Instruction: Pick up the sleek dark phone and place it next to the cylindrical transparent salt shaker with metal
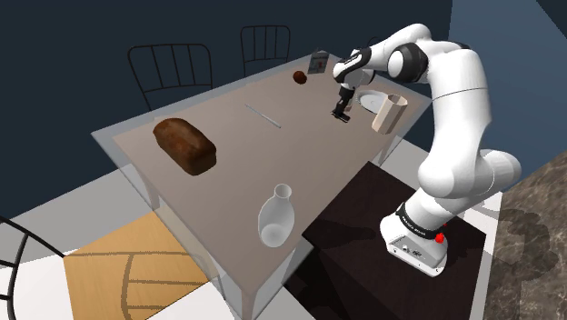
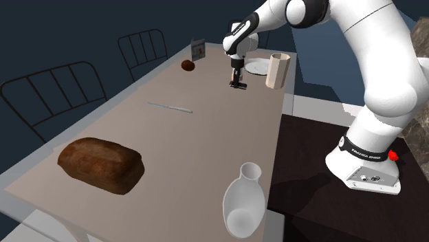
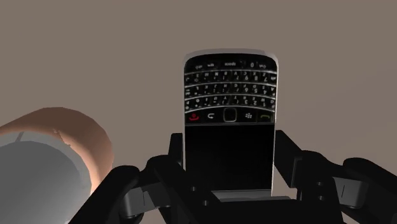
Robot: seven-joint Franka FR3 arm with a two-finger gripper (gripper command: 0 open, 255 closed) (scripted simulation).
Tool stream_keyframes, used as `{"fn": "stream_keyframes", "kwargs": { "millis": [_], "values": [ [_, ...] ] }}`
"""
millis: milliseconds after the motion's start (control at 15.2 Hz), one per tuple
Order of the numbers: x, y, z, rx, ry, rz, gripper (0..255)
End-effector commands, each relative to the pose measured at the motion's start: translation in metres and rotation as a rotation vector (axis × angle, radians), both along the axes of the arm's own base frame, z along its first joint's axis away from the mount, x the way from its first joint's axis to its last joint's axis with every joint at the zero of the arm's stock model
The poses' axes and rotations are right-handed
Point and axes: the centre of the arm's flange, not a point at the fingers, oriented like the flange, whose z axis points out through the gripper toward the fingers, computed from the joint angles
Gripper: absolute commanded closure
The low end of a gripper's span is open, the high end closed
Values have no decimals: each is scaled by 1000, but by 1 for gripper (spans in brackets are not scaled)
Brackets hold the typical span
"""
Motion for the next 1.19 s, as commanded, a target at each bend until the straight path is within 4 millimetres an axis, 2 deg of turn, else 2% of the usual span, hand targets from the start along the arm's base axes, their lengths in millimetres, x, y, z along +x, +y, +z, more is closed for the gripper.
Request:
{"fn": "stream_keyframes", "kwargs": {
  "millis": [0,396,462,792,1056,1122],
  "values": [
    [0,0,-4,-1,-1,0,255],
    [0,0,-4,-1,-1,0,255],
    [0,0,-4,-1,-1,0,0],
    [0,0,-4,-1,-1,0,0],
    [2,-3,46,-1,-1,0,0],
    [2,-3,46,-1,-1,0,0]
  ]
}}
